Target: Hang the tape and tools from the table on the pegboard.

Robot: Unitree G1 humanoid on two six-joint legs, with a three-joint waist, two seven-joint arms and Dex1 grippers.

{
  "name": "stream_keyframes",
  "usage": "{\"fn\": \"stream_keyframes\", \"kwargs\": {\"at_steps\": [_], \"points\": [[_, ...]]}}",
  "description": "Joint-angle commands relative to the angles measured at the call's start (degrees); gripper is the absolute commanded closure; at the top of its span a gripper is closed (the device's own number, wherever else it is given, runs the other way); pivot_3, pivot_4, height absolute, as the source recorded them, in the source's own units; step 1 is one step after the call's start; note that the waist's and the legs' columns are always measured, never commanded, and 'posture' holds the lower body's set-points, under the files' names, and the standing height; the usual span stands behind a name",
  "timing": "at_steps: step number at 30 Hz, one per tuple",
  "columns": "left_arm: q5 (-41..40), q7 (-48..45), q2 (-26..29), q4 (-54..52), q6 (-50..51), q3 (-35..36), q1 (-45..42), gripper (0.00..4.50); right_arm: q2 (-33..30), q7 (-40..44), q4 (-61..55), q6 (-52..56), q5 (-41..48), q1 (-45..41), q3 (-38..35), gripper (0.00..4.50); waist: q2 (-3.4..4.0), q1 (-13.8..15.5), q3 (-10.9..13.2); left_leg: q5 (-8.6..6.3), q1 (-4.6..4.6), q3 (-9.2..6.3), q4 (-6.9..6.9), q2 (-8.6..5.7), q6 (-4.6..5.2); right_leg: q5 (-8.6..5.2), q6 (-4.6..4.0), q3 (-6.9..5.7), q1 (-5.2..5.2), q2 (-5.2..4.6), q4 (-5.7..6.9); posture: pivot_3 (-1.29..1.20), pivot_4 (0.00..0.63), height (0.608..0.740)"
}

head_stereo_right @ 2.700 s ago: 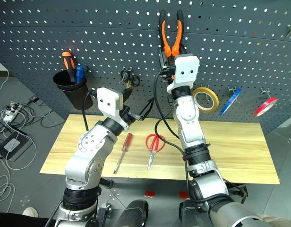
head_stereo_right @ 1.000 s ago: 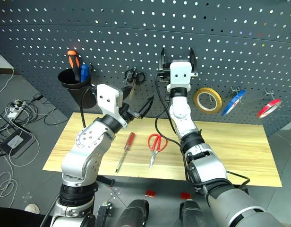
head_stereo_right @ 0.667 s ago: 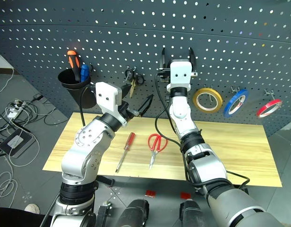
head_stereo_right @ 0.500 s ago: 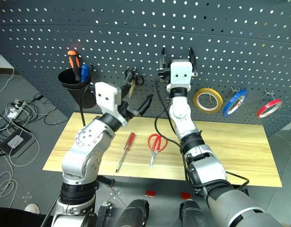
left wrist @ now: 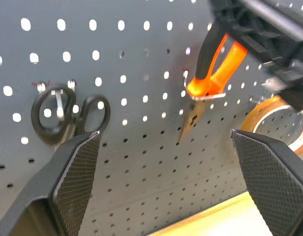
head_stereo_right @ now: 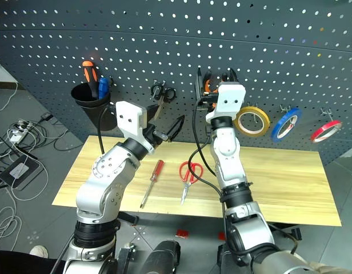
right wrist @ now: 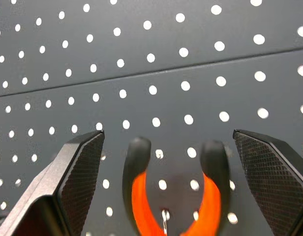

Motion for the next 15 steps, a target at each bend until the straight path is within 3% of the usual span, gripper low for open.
{"fn": "stream_keyframes", "kwargs": {"at_steps": [1, 6, 15], "points": [[-0.28, 1.15, -0.94, -1.42, 0.71, -0.49, 1.65, 0.00, -0.48, 2.72, -9.32, 4.14, 0.11, 4.54, 2.43, 0.02, 0.00, -0.03, 0.00, 0.00, 0.01, 0.00, -0.01, 0.00, 0.00, 0.00, 0.00, 0.01, 0.01, 0.00, 0.00, 0.27, 0.215, 0.740], [-0.30, 3.15, -2.68, -1.75, 3.30, -0.91, 4.46, 0.00, -4.29, 6.30, -17.39, 10.85, 0.29, 11.27, 2.92, 0.02, 0.00, -0.04, 0.01, -0.01, 0.01, 0.00, 0.00, -0.01, 0.02, 0.00, 0.00, 0.01, 0.02, 0.00, -0.01, 0.26, 0.222, 0.740], [1.10, 5.37, -2.88, -0.46, 11.01, -3.63, 8.05, 0.00, -15.75, 22.62, -32.95, 22.99, 7.60, 26.17, 6.74, 0.02, 0.00, -0.33, 0.07, -0.03, 0.08, -0.05, -0.01, -0.02, 0.09, 0.00, 0.00, 0.02, 0.11, 0.01, -0.04, 0.21, 0.248, 0.740]]}}
